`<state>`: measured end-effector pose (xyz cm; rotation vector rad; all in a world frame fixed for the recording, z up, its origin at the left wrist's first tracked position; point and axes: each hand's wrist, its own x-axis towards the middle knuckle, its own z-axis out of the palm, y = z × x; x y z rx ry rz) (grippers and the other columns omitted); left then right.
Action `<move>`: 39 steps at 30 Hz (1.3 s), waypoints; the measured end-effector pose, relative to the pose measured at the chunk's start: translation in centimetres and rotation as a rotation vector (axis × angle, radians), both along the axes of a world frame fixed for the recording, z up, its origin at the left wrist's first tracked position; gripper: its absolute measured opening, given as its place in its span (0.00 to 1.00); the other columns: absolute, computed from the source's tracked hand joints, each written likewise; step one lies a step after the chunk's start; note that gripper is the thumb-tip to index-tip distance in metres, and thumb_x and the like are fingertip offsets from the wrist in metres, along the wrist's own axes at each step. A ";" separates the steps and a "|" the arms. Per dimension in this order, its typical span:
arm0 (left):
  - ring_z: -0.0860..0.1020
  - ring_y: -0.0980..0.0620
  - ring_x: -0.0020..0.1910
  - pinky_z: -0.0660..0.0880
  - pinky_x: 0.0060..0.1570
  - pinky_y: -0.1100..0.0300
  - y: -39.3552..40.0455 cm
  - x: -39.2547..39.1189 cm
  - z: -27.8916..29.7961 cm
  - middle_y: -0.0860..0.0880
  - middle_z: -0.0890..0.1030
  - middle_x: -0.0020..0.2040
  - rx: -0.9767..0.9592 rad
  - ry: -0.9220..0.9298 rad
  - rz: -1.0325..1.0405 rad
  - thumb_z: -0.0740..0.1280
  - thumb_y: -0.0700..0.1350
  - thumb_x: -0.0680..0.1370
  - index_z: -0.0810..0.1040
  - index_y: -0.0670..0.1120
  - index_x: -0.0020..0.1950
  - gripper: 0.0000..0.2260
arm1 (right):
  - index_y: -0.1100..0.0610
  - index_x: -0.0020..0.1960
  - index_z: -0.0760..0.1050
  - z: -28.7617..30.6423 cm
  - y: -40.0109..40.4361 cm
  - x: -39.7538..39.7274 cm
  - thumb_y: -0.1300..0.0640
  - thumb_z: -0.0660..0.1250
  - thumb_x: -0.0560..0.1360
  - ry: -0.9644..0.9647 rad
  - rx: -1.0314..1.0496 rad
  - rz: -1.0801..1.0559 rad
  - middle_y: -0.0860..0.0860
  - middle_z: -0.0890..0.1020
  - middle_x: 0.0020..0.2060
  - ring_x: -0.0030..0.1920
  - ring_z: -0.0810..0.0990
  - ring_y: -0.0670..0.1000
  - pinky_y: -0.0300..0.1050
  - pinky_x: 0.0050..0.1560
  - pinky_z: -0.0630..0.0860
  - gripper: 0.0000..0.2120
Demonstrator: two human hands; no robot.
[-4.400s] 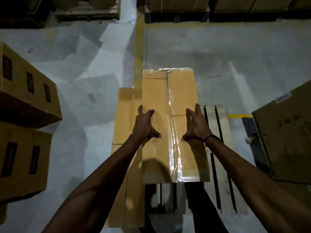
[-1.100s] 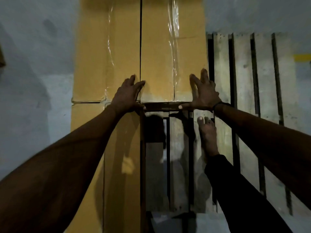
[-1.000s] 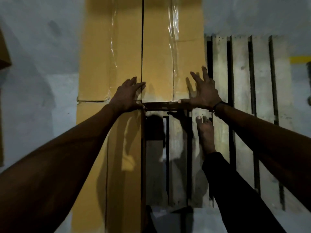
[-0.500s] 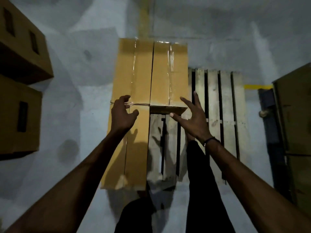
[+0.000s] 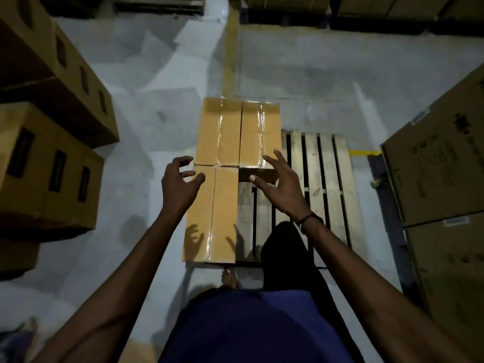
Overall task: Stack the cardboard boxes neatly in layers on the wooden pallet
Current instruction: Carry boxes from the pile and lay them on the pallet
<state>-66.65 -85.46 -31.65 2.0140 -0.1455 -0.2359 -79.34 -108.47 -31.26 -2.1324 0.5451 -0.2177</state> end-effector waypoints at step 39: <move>0.80 0.60 0.53 0.77 0.39 0.72 52.1 1.4 10.6 0.51 0.73 0.63 -0.066 -0.199 0.652 0.73 0.40 0.78 0.80 0.49 0.60 0.12 | 0.43 0.76 0.68 7.2 49.8 19.0 0.29 0.73 0.69 -0.246 0.110 0.720 0.44 0.67 0.78 0.76 0.67 0.49 0.64 0.70 0.72 0.40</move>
